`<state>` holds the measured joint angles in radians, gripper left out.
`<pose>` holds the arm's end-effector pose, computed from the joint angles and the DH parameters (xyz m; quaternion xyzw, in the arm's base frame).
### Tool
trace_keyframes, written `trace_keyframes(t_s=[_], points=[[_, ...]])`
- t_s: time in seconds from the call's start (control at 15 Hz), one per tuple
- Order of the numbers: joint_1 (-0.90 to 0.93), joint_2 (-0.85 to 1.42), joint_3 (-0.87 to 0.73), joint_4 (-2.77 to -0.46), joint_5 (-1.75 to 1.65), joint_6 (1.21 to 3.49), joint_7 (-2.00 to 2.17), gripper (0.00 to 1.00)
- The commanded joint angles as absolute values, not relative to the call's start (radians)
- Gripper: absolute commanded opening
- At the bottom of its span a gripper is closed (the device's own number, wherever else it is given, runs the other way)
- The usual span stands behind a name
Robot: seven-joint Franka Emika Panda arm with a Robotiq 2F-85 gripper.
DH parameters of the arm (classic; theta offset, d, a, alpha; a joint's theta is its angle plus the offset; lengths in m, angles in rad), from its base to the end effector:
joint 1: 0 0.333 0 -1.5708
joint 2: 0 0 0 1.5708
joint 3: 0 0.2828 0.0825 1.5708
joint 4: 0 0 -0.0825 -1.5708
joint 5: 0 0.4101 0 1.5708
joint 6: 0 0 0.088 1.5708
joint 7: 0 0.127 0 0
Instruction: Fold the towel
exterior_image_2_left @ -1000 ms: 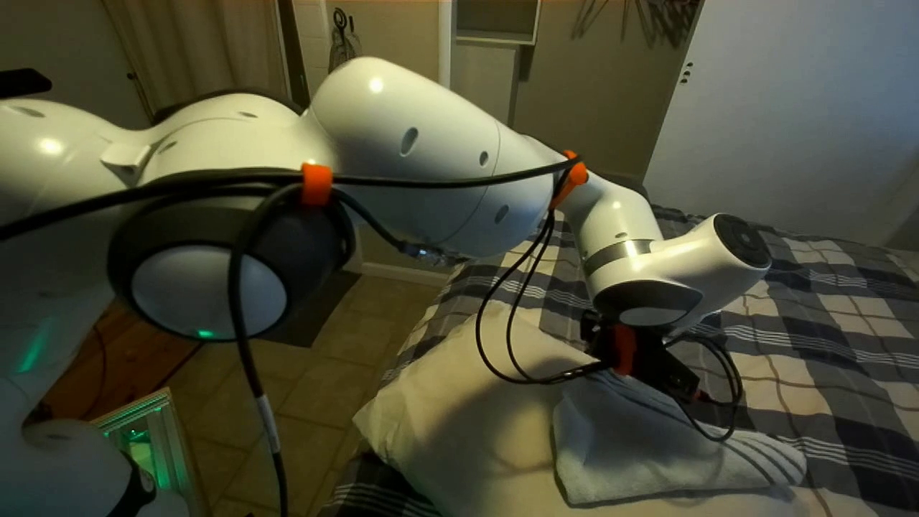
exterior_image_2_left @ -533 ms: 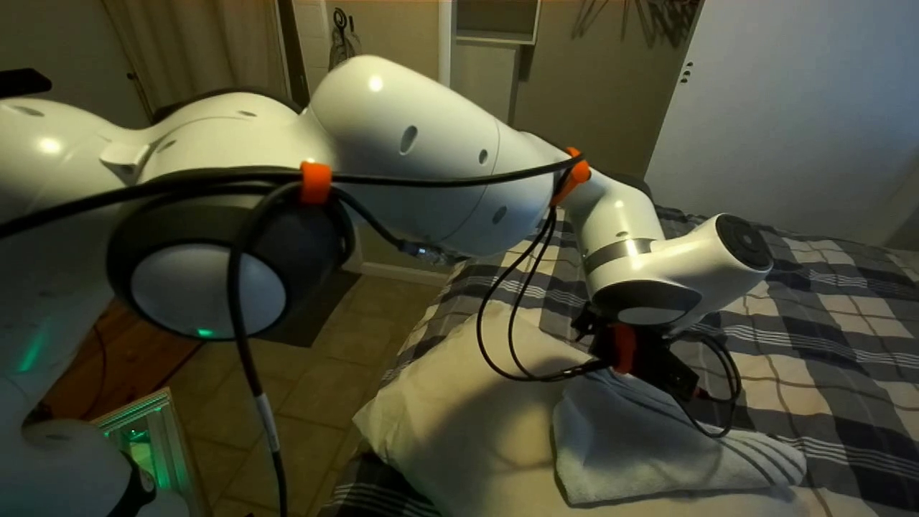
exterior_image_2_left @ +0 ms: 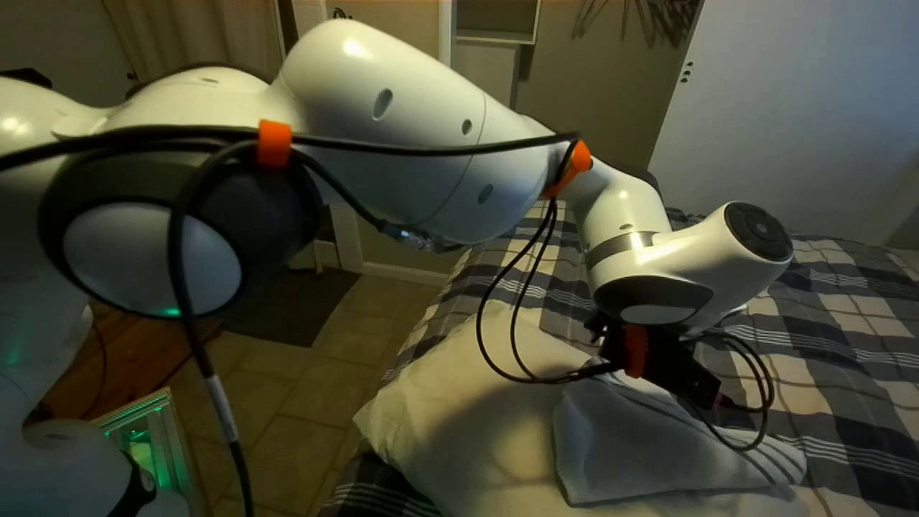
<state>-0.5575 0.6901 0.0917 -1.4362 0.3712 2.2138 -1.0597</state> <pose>0.6617 -0.3238 0.2391 -0.9669 -0.1752 -0.1558 0.1010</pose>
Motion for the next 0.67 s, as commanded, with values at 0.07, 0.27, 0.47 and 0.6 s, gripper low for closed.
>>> trace_keyframes(t_s=[0.07,0.27,0.47,0.6], points=[[-0.504,0.552,-0.028,-1.637,0.323,2.354,-1.004,1.00],[-0.473,0.507,-0.097,-1.719,0.264,2.407,-0.932,1.00],[-0.456,0.471,-0.137,-1.777,0.201,2.413,-0.869,1.00],[-0.448,0.445,-0.153,-1.817,0.165,2.426,-0.840,1.00]])
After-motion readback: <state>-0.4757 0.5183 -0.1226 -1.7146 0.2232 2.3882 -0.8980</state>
